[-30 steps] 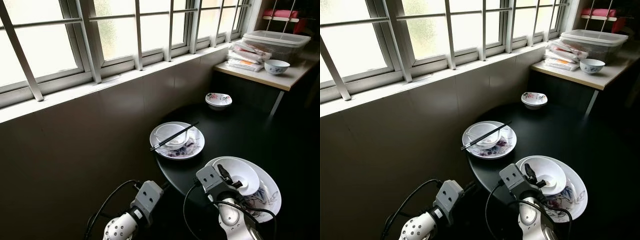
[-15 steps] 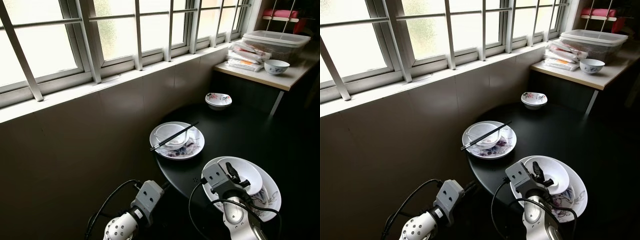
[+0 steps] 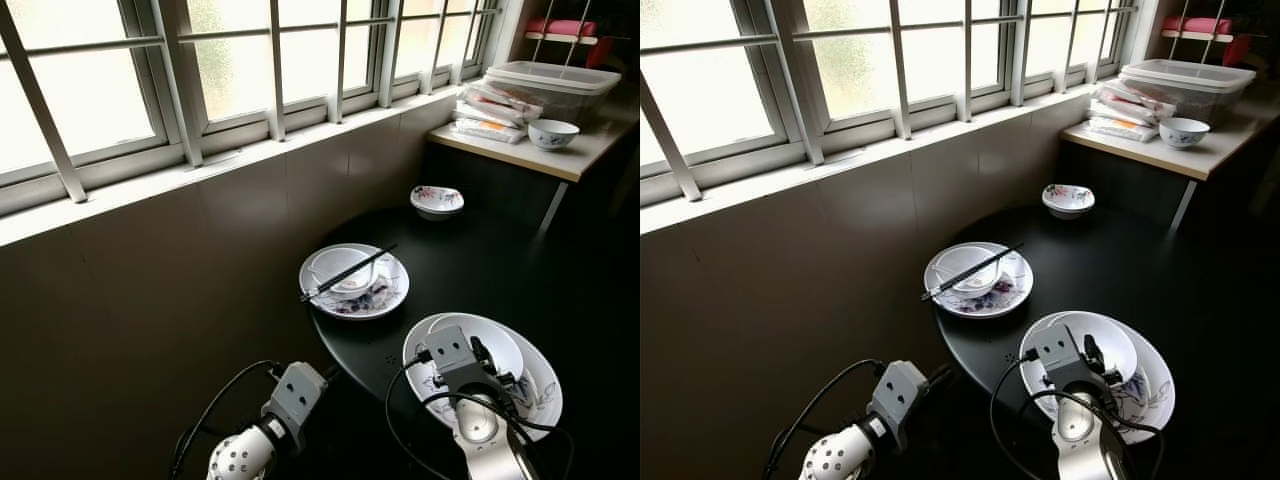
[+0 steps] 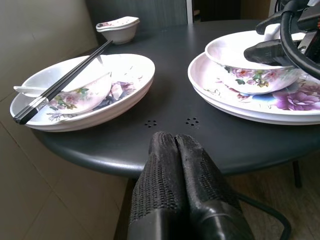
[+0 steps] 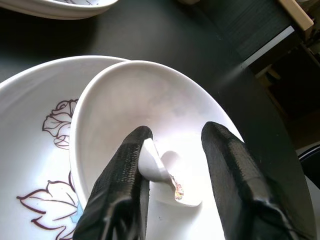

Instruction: Kitchen organization

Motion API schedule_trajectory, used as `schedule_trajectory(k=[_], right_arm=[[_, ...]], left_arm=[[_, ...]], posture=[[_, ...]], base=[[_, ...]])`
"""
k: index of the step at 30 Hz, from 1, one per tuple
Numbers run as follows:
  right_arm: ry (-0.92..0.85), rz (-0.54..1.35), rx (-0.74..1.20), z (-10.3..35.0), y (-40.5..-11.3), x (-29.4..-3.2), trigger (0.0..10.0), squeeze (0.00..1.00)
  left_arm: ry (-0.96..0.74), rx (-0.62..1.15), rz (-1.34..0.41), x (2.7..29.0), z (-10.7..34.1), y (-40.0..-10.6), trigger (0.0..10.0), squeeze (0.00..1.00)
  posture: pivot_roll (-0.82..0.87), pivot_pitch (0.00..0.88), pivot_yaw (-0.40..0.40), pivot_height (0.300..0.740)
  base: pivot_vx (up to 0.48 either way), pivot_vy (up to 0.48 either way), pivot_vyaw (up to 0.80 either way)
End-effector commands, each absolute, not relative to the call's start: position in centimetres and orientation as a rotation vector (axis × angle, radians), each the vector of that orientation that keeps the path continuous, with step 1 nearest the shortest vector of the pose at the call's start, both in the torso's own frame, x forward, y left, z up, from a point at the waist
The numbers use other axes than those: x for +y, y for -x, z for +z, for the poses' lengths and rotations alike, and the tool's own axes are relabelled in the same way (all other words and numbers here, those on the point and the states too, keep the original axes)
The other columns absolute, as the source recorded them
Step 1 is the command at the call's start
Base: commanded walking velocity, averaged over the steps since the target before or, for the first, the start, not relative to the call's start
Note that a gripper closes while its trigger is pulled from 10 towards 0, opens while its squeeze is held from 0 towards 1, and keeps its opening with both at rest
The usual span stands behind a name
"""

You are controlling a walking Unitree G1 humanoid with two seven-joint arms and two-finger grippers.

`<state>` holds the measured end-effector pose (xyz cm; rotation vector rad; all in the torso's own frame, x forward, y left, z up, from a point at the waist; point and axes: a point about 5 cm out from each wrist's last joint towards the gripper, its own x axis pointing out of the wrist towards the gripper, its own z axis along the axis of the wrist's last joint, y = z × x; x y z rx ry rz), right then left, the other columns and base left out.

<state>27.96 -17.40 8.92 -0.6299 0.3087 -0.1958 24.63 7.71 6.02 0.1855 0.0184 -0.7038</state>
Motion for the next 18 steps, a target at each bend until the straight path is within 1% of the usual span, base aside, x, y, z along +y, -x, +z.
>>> schedule_trajectory(k=[1,2,3,4,5,6,7,11,18], right_arm=[[0.604,-0.210,0.312,9.10,-27.99,-17.55,5.8,0.00],[0.596,-0.210,0.315,9.07,-28.01,-17.52,5.3,0.00],[0.596,-0.210,0.315,9.07,-28.01,-17.52,5.3,0.00],[0.578,-0.207,0.322,8.99,-28.03,-17.46,4.9,0.00],[0.562,-0.206,0.331,8.88,-28.03,-17.43,3.1,0.00],[0.551,-0.206,0.338,8.81,-28.03,-17.41,3.1,0.00],[0.542,-0.202,0.338,8.79,-28.06,-17.37,0.0,0.00],[0.519,-0.201,0.342,8.77,-28.08,-17.34,0.0,0.00],[0.546,-0.211,0.290,9.50,-28.31,-17.32,0.0,0.00]], left_arm=[[-0.198,0.019,-0.706,7.77,5.99,-24.79,10.0,0.00],[-0.198,0.020,-0.706,7.78,5.96,-24.80,10.0,0.00],[-0.198,0.020,-0.706,7.78,5.96,-24.80,10.0,0.00],[-0.198,0.021,-0.705,7.79,5.93,-24.81,10.0,0.00],[-0.199,0.022,-0.705,7.78,5.92,-24.83,10.0,0.00],[-0.200,0.022,-0.705,7.78,5.91,-24.83,10.0,0.00],[-0.200,0.023,-0.704,7.78,5.90,-24.84,10.0,0.00],[-0.199,0.023,-0.702,7.77,5.87,-24.86,10.0,0.00],[-0.199,0.025,-0.701,7.75,5.82,-24.88,10.0,0.00]], posture=[[0.00,0.000,-0.034,0.740],[0.00,0.000,-0.035,0.740],[0.00,0.000,-0.035,0.740],[0.00,0.000,-0.034,0.740],[0.00,0.000,-0.034,0.740],[0.00,0.000,-0.034,0.740],[0.01,0.000,-0.036,0.740],[0.01,0.000,-0.036,0.740],[0.01,0.000,-0.036,0.740]], base=[[0.000,0.000,0.00],[0.000,0.000,0.00],[0.000,0.000,0.00],[0.000,0.000,0.00],[0.000,0.000,0.00],[0.000,0.000,0.00],[0.000,0.000,0.00],[0.000,0.000,0.00],[0.000,0.000,0.00]])
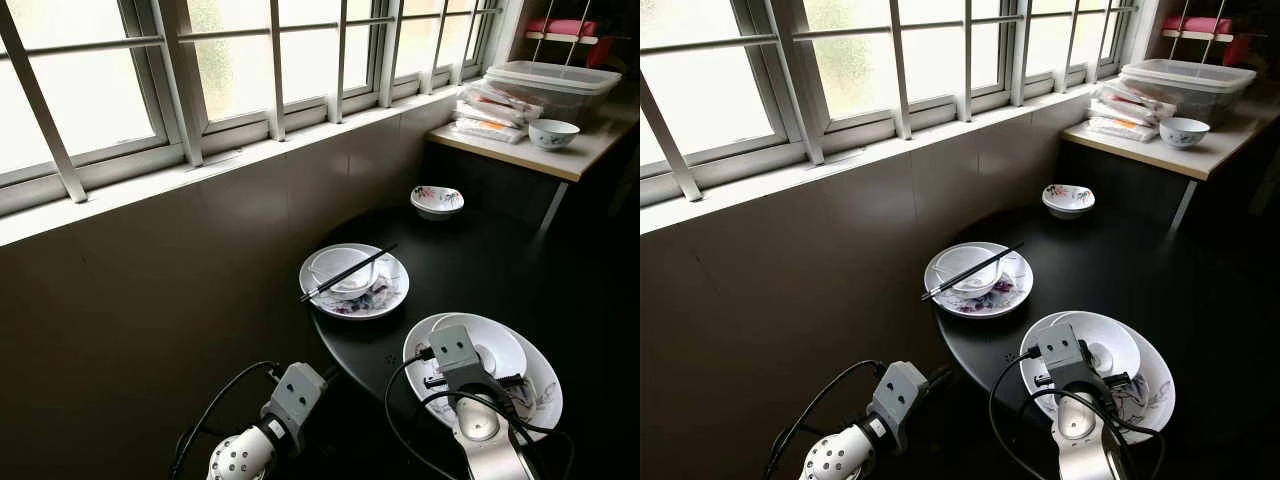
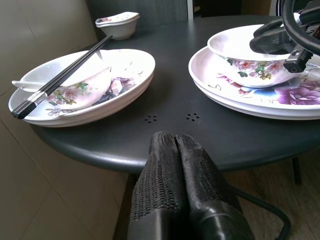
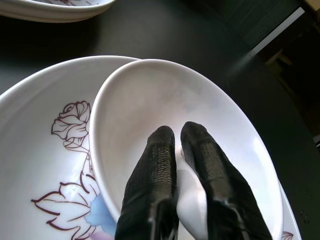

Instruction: Kitchen organization

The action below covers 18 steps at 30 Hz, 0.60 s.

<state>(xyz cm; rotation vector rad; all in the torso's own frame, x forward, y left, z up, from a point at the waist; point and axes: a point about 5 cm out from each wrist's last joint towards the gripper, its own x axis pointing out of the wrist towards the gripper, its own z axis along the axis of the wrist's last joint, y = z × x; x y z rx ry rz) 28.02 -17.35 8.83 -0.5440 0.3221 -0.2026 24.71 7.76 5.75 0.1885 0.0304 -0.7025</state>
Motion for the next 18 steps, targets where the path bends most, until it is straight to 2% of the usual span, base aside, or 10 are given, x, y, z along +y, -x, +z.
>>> schedule_trajectory(k=[1,4,8,13,16,17,18], right_arm=[[0.562,-0.212,0.264,9.8,-28.4,-17.2,0.0,0.00],[0.579,-0.213,0.208,10.6,-28.5,-17.0,0.0,0.00],[0.650,-0.183,0.030,12.8,-28.6,-15.7,0.0,0.00],[0.629,-0.092,-0.111,14.3,-28.4,-14.0,0.0,0.00],[0.668,-0.031,-0.190,14.9,-28.4,-13.1,0.0,0.00],[0.665,0.000,-0.206,15.1,-28.4,-12.7,0.7,0.00],[0.670,0.037,-0.225,15.1,-28.4,-12.2,5.0,0.00]], left_arm=[[-0.198,0.027,-0.700,7.8,5.8,-24.9,10.0,0.00],[-0.196,0.028,-0.699,7.7,5.8,-24.9,10.0,0.00],[-0.194,0.031,-0.697,7.8,5.7,-24.9,10.0,0.00],[-0.192,0.019,-0.680,8.0,5.9,-25.0,10.0,0.00],[-0.180,-0.007,-0.604,8.8,6.4,-25.5,10.0,0.00],[-0.180,-0.017,-0.561,9.3,6.6,-25.9,10.0,0.00],[-0.174,-0.021,-0.502,10.0,6.8,-26.3,10.0,0.00]], posture=[[0.01,0.000,-0.036,0.740],[0.00,0.000,-0.036,0.740],[0.00,0.000,-0.035,0.740],[0.00,0.000,-0.034,0.740],[0.01,0.000,-0.033,0.740],[0.01,0.000,-0.033,0.740],[0.01,0.000,-0.032,0.740]], base=[[0.000,0.000,0.00],[0.000,0.000,0.00],[0.000,0.000,0.00],[0.000,0.000,0.00],[0.000,0.000,0.00],[0.000,0.000,0.00],[0.000,0.000,0.80]])
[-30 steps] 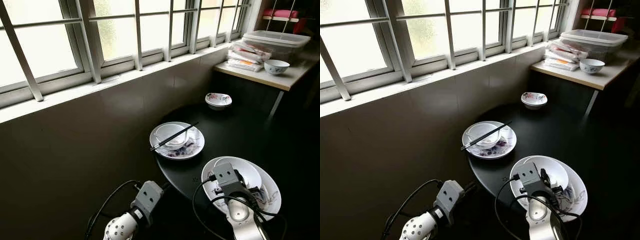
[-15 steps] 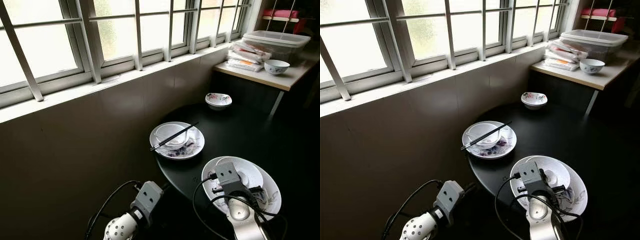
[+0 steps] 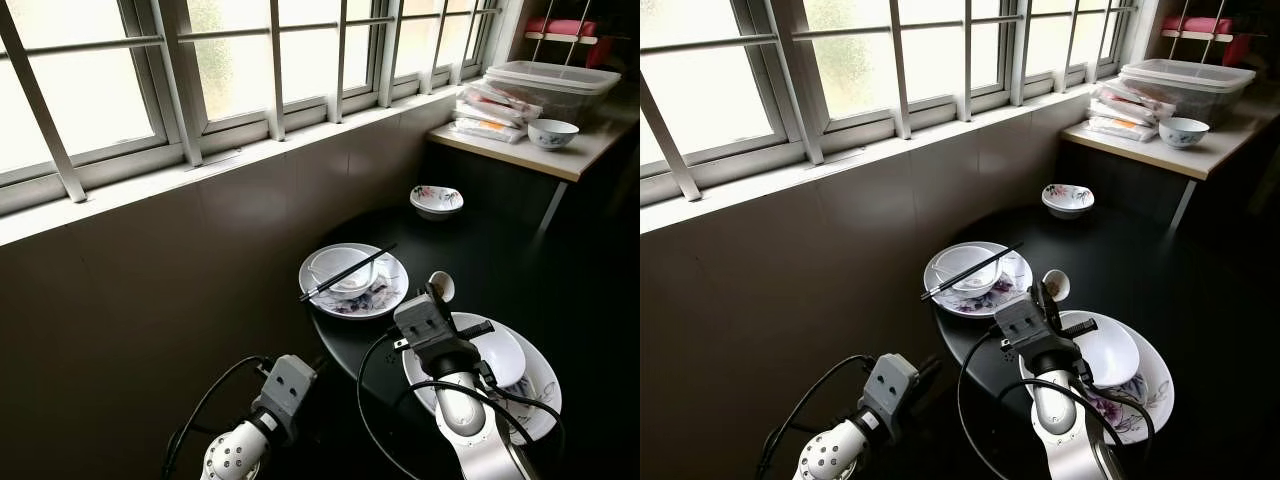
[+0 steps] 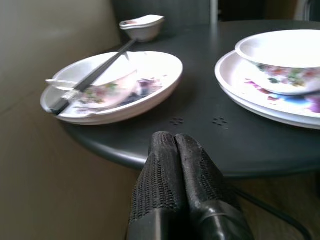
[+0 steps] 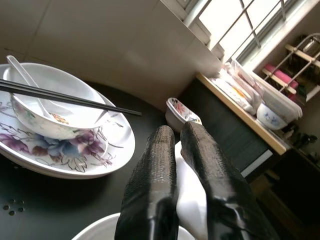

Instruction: Kitchen organization

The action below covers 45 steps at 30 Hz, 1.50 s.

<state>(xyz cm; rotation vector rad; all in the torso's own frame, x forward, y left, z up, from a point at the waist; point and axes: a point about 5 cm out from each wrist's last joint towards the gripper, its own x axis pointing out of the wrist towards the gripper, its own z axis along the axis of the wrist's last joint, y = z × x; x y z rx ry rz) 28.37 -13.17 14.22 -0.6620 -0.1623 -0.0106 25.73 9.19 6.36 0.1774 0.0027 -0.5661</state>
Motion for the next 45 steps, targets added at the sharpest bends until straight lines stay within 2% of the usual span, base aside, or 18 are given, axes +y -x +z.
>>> schedule_trajectory(k=[1,7,11,19,25,28,40,45], right_arm=[[0.676,0.062,-0.241,15.2,-28.4,-11.9,9.9,0.00],[0.650,0.183,-0.278,15.3,-28.4,-10.7,10.0,0.00],[0.651,0.231,-0.305,15.3,-28.2,-10.1,10.0,0.00],[0.637,0.330,-0.308,14.4,-27.5,-9.3,10.0,0.00],[0.625,0.439,-0.238,12.9,-27.0,-8.7,10.0,0.00],[0.584,0.414,-0.184,12.2,-27.3,-9.2,10.0,0.00],[0.526,0.407,-0.107,10.8,-27.4,-10.1,10.0,0.00],[0.518,0.422,-0.042,9.2,-26.9,-10.3,10.0,0.00]], left_arm=[[-0.169,-0.025,-0.451,10.7,7.0,-26.7,10.0,0.00],[-0.193,-0.024,-0.213,14.2,7.5,-27.9,10.0,0.00],[-0.205,-0.025,-0.160,15.1,7.7,-27.9,10.0,0.00],[-0.186,-0.013,-0.200,14.6,7.6,-26.4,10.0,0.00],[-0.181,0.007,-0.218,14.4,7.3,-25.9,10.0,0.00],[-0.185,0.002,-0.212,14.4,7.5,-26.0,10.0,0.00],[-0.194,-0.018,-0.226,14.1,7.8,-26.1,10.0,0.00],[-0.214,0.040,-0.275,13.7,6.9,-25.6,10.0,0.00]], posture=[[0.01,0.000,-0.032,0.740],[0.02,0.000,-0.034,0.740],[0.02,0.000,-0.032,0.740],[0.03,0.000,-0.031,0.740],[0.03,0.000,-0.032,0.740],[0.03,0.000,-0.031,0.740],[0.03,0.000,-0.026,0.740],[0.04,0.000,-0.025,0.740]], base=[[0.000,0.000,0.80],[0.000,0.000,0.80],[0.000,0.000,0.80],[0.000,0.000,0.80],[0.000,0.382,0.80],[0.000,0.470,0.80],[0.000,0.000,0.80],[0.000,0.000,0.80]])
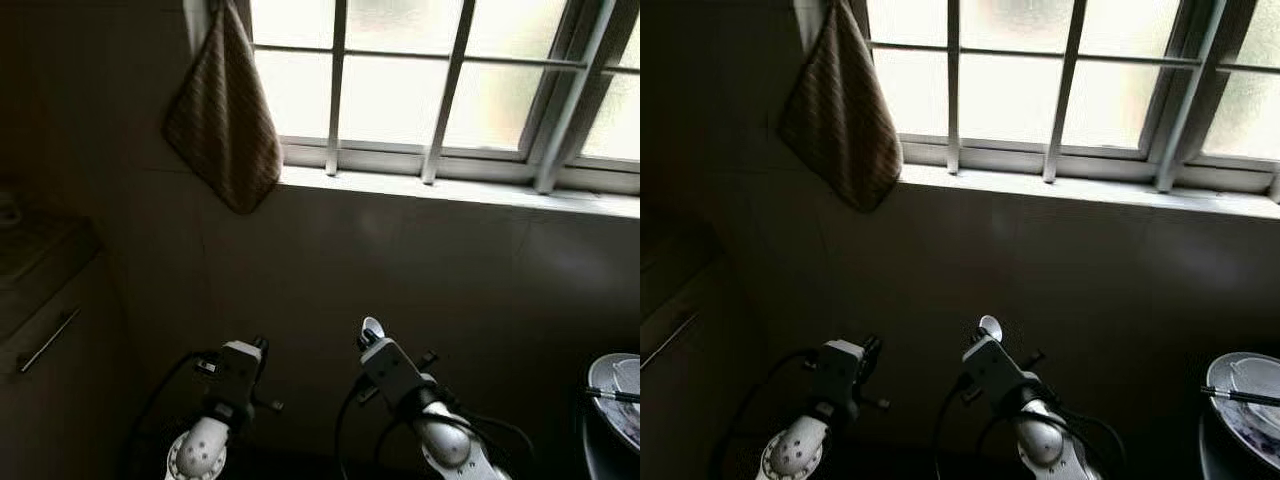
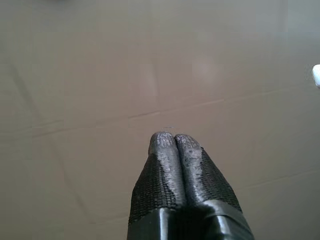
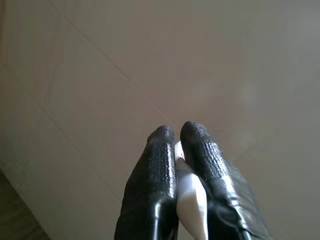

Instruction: Kitchen organization

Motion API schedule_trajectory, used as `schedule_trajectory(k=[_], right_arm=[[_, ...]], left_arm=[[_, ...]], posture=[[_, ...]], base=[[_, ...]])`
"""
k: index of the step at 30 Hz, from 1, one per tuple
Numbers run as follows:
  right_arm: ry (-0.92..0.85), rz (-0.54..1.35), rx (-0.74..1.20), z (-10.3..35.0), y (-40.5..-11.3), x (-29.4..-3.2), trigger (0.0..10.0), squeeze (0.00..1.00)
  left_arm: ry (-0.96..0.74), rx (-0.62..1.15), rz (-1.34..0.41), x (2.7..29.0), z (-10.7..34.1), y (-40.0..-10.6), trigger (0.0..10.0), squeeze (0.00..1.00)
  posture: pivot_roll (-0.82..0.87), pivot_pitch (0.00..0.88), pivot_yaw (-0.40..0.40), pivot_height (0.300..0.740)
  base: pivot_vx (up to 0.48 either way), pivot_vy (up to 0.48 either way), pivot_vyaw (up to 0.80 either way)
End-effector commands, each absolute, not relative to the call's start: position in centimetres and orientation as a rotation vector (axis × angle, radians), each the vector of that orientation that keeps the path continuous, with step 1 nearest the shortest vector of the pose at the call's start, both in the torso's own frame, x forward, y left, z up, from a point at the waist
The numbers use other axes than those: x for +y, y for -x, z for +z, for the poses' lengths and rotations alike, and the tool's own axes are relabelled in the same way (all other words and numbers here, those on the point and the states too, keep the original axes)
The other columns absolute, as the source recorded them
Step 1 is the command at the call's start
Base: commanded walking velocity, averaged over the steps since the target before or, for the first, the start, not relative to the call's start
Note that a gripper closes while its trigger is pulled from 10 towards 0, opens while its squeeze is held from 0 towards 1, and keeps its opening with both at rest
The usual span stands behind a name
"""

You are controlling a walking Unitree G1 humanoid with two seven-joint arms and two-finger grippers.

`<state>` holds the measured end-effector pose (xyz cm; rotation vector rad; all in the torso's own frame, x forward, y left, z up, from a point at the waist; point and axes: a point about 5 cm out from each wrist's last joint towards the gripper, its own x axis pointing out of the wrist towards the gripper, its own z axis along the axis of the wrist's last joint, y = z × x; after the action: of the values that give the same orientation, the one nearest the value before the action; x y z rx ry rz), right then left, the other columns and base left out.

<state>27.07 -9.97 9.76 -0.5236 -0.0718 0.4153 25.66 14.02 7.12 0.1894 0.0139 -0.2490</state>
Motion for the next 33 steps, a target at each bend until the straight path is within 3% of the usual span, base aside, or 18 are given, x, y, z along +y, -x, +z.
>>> schedule_trajectory(k=[1,10,15,21,27,33], right_arm=[[0.518,0.424,-0.029,8.9,-26.8,-10.4,10.0,0.00],[0.521,0.403,-0.035,8.8,-27.0,-10.5,10.0,0.00],[0.511,0.355,-0.128,10.5,-27.7,-10.7,10.0,0.00],[0.449,0.249,-0.375,15.1,-28.4,-10.7,10.0,0.00],[0.352,0.252,-0.479,17.3,-28.4,-10.3,10.0,0.00],[0.332,0.250,-0.487,18.1,-28.8,-10.1,10.0,0.00]], left_arm=[[-0.226,0.058,-0.285,13.6,6.6,-25.5,10.0,0.00],[-0.258,0.081,-0.330,13.1,6.1,-25.4,10.0,0.00],[-0.221,-0.082,-0.248,13.6,9.2,-26.2,10.0,0.00],[-0.209,-0.334,-0.202,13.6,15.0,-27.7,10.0,0.00],[-0.210,-0.378,-0.196,13.4,16.0,-27.6,10.0,0.00],[-0.205,-0.382,-0.197,13.1,16.2,-27.7,10.0,0.00]], posture=[[0.04,0.000,-0.025,0.740],[0.03,0.000,-0.020,0.740],[0.04,0.000,-0.025,0.740],[0.05,0.000,-0.029,0.740],[0.04,0.000,-0.026,0.740],[0.04,0.000,-0.025,0.740]], base=[[0.000,0.000,0.80],[0.000,0.000,0.80],[0.000,0.000,0.80],[0.000,0.000,0.80],[0.208,0.000,0.61],[0.346,0.000,0.00]])
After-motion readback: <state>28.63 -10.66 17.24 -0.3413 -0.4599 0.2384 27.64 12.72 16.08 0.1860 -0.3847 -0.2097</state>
